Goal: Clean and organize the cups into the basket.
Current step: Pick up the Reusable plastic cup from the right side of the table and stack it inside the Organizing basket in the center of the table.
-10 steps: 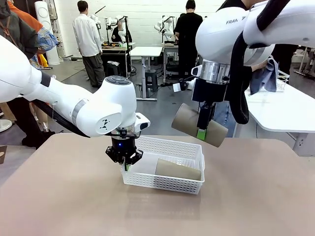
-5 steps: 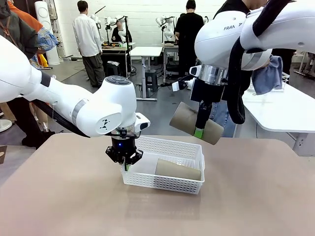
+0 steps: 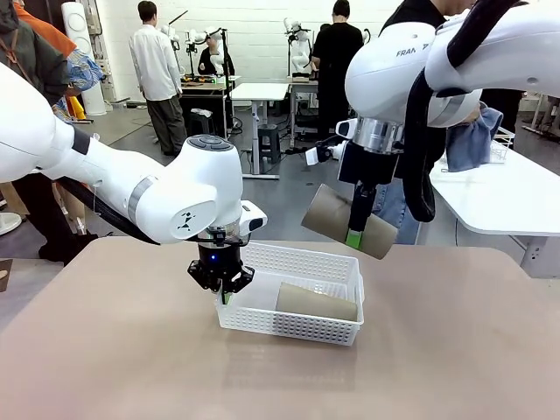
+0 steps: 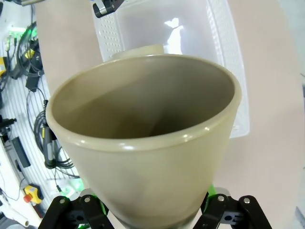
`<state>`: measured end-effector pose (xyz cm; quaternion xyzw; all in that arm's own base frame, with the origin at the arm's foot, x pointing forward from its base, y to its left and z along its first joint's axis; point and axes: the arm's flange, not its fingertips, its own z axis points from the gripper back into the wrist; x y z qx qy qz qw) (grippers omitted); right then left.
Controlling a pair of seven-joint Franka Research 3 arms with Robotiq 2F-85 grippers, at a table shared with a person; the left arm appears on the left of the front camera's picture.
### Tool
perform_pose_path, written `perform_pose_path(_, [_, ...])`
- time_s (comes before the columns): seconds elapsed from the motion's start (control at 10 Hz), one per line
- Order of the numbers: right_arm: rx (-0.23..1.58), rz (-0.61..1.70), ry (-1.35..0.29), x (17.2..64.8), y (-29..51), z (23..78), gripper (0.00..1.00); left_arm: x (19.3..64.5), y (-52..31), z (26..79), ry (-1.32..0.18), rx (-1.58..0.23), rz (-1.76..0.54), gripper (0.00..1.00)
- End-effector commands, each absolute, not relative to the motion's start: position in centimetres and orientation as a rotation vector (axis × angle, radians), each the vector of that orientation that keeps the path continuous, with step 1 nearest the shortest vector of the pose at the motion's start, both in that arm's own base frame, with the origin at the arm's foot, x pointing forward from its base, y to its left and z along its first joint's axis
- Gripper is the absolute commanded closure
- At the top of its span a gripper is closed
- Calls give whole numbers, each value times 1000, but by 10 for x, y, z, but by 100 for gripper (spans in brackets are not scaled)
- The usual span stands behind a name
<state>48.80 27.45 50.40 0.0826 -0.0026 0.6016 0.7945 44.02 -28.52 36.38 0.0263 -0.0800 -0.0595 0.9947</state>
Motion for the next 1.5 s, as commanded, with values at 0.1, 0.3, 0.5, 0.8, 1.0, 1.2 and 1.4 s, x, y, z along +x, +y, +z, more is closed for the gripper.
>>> perform_pose_path(0.1, [165, 1362, -7, 524, 290, 477, 17, 440, -286, 365, -172, 65, -124, 100])
perform_pose_path(0.3, [179, 1384, -12, 538, 301, 472, 17, 440, -286, 365, -172, 65, -124, 100])
perform_pose_path(0.5, [214, 1412, 34, 556, 320, 459, 17, 440, -286, 365, -172, 65, -124, 100])
perform_pose_path(0.8, [230, 1448, 114, 577, 343, 433, 17, 440, -286, 365, -172, 65, -124, 100])
perform_pose_path(1.0, [222, 1451, 126, 588, 344, 418, 17, 440, -286, 365, -172, 65, -124, 100])
perform_pose_path(1.2, [242, 1434, 144, 599, 337, 399, 17, 440, -286, 365, -172, 65, -124, 100])
perform_pose_path(1.4, [212, 1432, 116, 598, 334, 385, 17, 440, -286, 365, -172, 65, -124, 100])
